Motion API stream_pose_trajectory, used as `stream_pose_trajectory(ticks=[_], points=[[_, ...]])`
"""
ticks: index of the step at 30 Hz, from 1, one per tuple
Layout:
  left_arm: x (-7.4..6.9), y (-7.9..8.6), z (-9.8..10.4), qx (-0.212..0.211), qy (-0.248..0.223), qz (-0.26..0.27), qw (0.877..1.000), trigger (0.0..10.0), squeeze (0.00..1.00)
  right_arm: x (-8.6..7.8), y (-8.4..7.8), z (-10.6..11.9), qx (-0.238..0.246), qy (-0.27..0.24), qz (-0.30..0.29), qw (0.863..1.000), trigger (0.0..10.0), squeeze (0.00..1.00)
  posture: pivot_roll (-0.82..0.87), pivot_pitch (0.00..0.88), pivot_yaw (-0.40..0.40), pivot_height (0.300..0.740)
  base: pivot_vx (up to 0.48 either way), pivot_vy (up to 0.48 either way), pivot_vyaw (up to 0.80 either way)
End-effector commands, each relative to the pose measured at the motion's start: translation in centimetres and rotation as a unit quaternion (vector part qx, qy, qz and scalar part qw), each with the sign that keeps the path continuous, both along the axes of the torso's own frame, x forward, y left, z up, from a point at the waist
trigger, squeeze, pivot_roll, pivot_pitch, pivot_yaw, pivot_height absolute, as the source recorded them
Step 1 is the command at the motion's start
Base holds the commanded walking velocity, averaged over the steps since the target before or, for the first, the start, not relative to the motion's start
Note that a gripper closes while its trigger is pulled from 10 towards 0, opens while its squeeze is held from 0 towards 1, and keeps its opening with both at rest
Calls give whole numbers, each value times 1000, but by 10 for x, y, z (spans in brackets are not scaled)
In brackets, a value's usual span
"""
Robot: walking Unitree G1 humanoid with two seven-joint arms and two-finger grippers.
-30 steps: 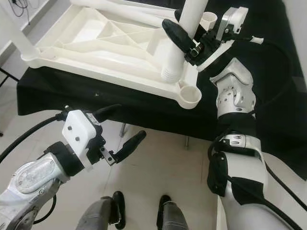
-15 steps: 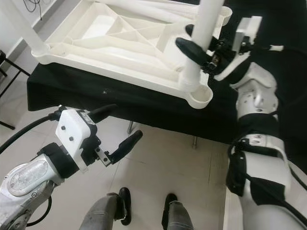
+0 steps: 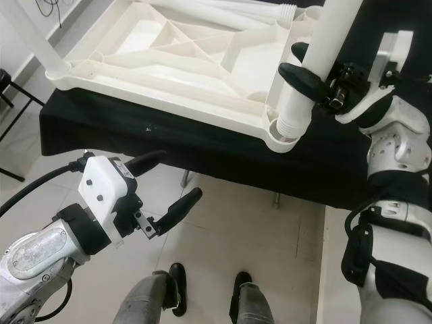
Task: Building children table
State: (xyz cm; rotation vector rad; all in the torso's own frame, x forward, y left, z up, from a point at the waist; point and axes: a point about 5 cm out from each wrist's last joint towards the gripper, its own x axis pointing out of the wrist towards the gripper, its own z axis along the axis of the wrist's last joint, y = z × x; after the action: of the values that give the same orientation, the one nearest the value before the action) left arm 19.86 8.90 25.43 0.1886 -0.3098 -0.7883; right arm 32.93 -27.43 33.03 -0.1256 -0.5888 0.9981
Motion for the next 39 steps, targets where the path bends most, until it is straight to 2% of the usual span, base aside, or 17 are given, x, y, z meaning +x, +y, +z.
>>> stream_pose_trajectory(ticks=[1, 13, 31, 39], points=[[-2, -1, -2, 8, 6, -7, 1000, 10000, 0, -3, 4, -7, 5, -1, 10, 1000, 10000, 0, 211, 378, 106, 740, 0, 0, 0], [-1, -1, -1, 4, 4, -6, 1000, 10000, 0, -1, 17, -8, 14, -14, 2, 1000, 10000, 0, 204, 379, 96, 740, 0, 0, 0], [-1, 0, 0, 4, 4, -1, 1000, 10000, 0, 0, 17, -8, -1, -7, -21, 1000, 10000, 0, 205, 388, 91, 740, 0, 0, 0], [-1, -1, -1, 3, 4, -1, 1000, 10000, 0, 0, 16, -18, 9, 12, -50, 999, 10000, 0, 195, 385, 86, 740, 0, 0, 0]])
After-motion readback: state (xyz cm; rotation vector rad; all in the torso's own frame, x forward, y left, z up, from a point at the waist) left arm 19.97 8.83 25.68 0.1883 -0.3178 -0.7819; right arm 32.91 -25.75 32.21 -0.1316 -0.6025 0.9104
